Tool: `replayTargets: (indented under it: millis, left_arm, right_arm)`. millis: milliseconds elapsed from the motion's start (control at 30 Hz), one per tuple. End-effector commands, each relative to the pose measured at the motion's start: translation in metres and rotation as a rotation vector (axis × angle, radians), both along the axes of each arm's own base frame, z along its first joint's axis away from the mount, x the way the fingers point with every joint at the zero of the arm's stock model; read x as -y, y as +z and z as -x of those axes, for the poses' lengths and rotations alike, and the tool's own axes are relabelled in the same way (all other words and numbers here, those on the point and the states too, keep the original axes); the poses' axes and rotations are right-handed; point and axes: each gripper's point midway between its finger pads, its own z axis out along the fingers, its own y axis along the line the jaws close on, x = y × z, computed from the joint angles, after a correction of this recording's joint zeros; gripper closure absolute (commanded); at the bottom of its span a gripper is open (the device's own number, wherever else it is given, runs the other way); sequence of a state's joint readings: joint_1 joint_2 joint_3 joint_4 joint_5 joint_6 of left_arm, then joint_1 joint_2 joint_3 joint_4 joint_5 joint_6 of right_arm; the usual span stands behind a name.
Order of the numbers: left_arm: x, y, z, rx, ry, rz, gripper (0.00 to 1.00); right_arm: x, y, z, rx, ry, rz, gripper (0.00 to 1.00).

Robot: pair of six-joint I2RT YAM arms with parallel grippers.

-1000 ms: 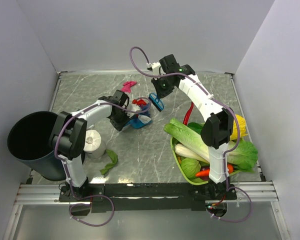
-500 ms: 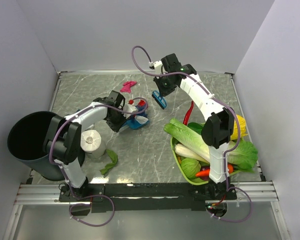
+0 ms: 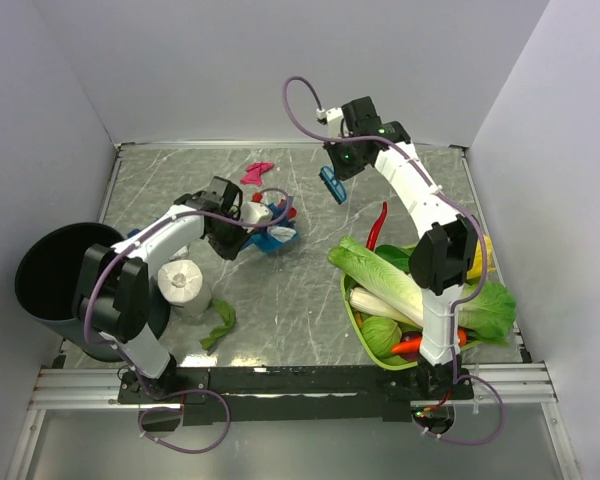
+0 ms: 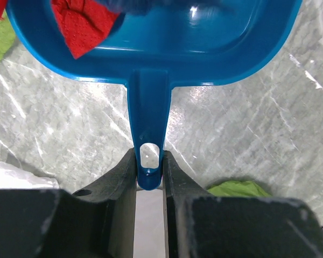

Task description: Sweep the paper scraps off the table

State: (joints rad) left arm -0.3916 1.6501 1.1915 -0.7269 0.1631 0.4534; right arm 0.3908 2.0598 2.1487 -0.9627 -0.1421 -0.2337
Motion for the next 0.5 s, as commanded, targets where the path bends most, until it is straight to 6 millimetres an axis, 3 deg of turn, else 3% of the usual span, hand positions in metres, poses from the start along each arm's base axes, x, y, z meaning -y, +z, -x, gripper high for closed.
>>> replayTargets:
  millis: [0,133,300,467]
  left_arm:
    - [0.014,0.053,-0.017,0.09,0.001,0.104,0.99]
    - [0.014,0.076,-0.008,0.065,0.005,0.127,0.99]
    - [0.018,0.103,0.012,0.032,0.01,0.182,0.99]
    - [0.015,0.124,0.04,0.018,0.066,0.243,0.99]
  right_arm:
    - [0.014,0.044,0.008,0.097,-0.006,-0.008,1.0]
    - [0.03,0.025,0.023,0.052,-0.018,0.056,1.0]
    - [0.038,0.017,0.038,0.034,-0.002,0.086,1.0]
    - [0.036,0.018,0.033,0.036,-0.029,0.07,1.0]
